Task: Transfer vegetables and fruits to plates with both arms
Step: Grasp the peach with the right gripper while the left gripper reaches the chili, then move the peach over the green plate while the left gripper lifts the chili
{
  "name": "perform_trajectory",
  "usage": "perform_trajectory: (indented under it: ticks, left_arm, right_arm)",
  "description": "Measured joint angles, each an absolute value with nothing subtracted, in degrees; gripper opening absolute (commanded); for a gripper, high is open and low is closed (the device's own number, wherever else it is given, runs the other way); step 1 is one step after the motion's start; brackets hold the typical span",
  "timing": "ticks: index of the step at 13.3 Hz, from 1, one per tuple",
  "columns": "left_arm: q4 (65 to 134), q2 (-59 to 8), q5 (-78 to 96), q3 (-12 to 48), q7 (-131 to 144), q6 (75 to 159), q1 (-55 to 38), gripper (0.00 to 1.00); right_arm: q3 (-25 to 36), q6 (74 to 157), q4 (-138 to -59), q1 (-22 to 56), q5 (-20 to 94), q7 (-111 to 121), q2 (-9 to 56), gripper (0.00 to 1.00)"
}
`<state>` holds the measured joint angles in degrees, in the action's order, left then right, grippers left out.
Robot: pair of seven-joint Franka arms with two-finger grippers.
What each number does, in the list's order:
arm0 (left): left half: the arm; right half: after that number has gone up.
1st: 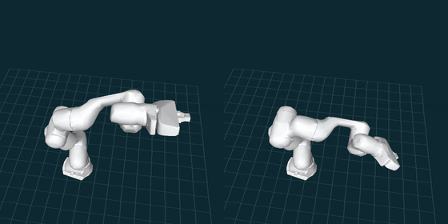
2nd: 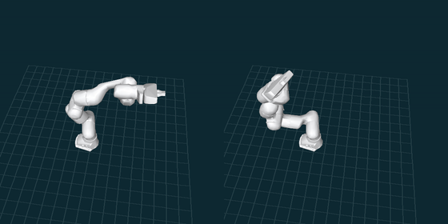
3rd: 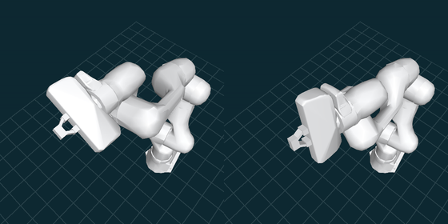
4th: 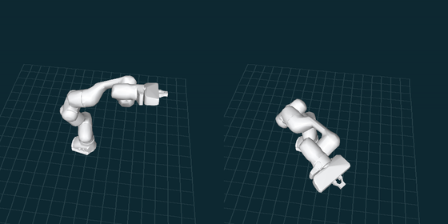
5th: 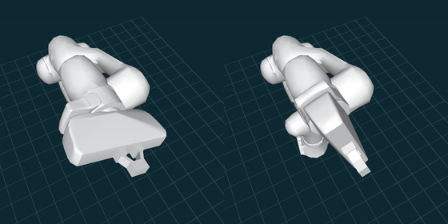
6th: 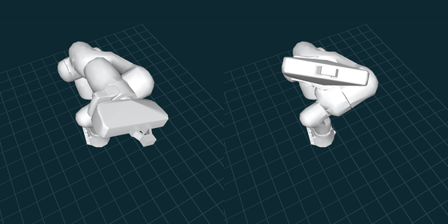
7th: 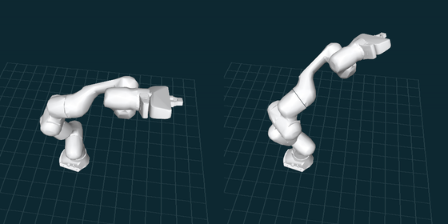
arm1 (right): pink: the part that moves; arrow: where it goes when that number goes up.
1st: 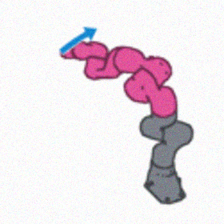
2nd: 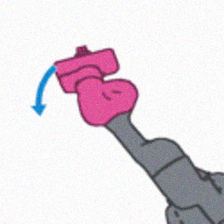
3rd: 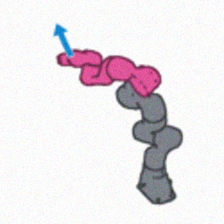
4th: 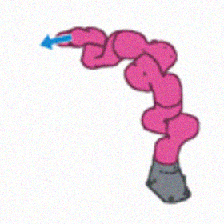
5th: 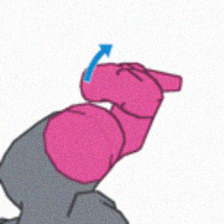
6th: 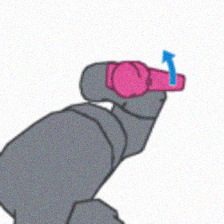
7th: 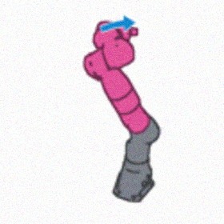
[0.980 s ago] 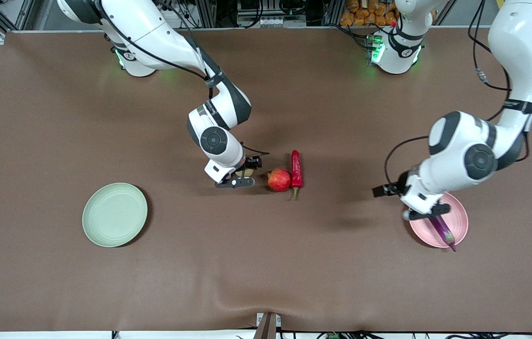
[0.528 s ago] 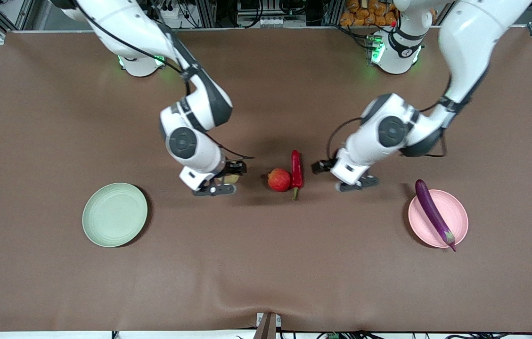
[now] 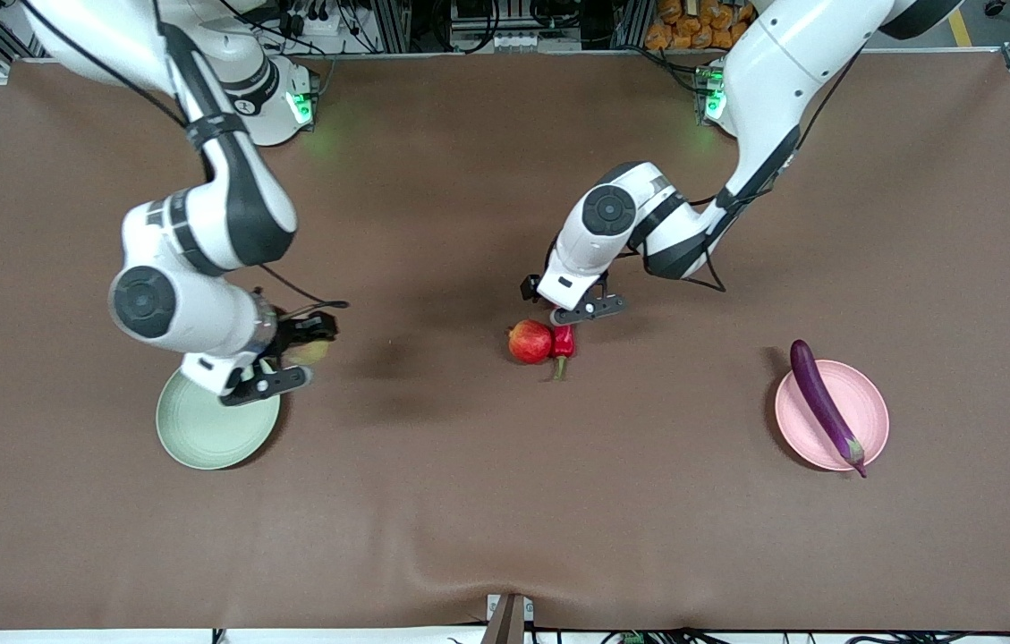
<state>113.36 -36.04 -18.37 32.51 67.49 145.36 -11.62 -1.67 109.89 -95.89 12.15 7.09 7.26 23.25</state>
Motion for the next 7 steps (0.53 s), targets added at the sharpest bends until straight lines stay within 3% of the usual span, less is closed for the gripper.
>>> perform_trajectory:
  ticks: [3, 7]
  left_arm:
    - [112.88, -38.15, -22.23, 31.32, 67.66, 146.82, -11.23, 0.01]
    - [111.58, -37.59, -22.82, 31.10, 67.60, 146.90, -8.34, 0.00]
  right_arm:
    - [-1.63, 109.31, -95.53, 4.81, 6.26, 20.56, 23.30, 0.03]
    - [-1.70, 109.97, -95.37, 0.38, 1.60, 30.33, 24.37, 0.03]
